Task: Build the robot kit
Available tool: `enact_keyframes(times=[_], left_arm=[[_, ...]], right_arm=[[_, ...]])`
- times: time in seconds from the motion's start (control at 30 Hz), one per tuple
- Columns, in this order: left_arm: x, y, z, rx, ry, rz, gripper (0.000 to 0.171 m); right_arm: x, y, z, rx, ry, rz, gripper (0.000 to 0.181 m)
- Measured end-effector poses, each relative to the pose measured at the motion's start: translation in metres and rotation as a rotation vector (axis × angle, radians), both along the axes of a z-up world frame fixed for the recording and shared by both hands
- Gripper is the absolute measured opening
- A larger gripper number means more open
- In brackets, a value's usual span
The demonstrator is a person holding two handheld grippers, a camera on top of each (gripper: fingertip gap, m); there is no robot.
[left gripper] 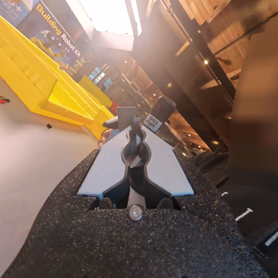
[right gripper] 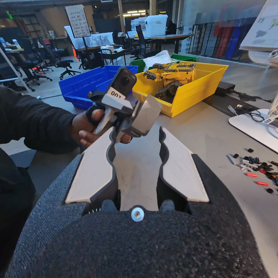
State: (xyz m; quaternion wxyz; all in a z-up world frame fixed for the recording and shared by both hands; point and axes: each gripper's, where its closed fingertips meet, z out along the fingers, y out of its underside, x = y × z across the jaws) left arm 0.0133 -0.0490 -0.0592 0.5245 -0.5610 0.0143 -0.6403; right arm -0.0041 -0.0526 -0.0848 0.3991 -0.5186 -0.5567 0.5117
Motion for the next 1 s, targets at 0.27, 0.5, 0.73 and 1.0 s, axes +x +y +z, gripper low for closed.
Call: enact_keyframes(times=[0.27,0.5,0.73,1.0], left_arm=[[-0.009,0.001,-0.046,-0.007,0.623,0.094,0.034],[-0.026,-0.018,-0.080,0.375,1.371,0.122,0.040],[0.006,-0.031,-0.090,0.413,1.303,-0.020,0.000],[0.010,-0.018,-0.091,0.331,1.185,0.038,0.000]], right_arm=[[-0.005,0.006,-0.042,-0.169,-0.223,0.138,0.032],[0.011,-0.035,-0.070,-0.251,-0.421,0.401,0.032],[0.023,-0.046,-0.084,-0.162,-0.485,0.428,0.034],[0.030,-0.010,-0.060,0.390,-0.293,0.223,0.021]])
